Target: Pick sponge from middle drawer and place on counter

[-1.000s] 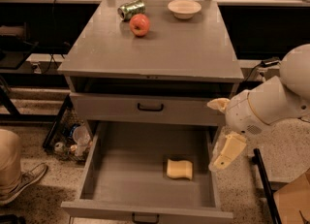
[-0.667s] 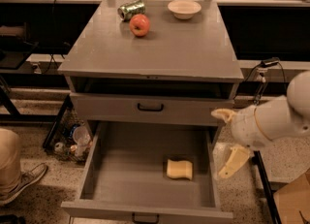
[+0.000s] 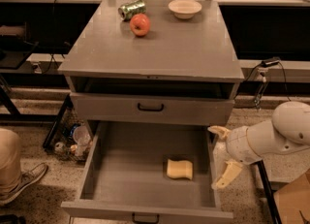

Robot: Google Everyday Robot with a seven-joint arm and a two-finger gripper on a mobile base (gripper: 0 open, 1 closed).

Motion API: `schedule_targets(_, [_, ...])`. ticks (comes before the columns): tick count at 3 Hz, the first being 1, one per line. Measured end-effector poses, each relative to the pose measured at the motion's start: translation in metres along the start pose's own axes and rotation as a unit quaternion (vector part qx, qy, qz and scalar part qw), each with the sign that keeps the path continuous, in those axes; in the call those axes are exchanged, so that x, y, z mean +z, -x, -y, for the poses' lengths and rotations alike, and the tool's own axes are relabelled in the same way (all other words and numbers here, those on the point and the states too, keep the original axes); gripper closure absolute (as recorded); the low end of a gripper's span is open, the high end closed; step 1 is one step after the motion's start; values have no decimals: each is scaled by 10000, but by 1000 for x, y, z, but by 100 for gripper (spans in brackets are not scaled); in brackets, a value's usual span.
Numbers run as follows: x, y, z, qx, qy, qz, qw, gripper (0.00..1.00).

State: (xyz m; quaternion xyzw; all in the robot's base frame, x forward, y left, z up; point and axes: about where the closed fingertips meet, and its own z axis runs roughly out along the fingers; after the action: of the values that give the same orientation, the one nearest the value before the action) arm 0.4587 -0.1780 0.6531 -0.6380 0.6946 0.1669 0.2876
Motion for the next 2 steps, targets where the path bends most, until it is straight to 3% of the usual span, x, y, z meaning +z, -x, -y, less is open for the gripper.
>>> schedule_targets(1, [39, -18, 4, 54, 76, 204, 9997, 0])
schedule_targets(2, [94, -34, 11, 482, 174, 217, 9985, 0])
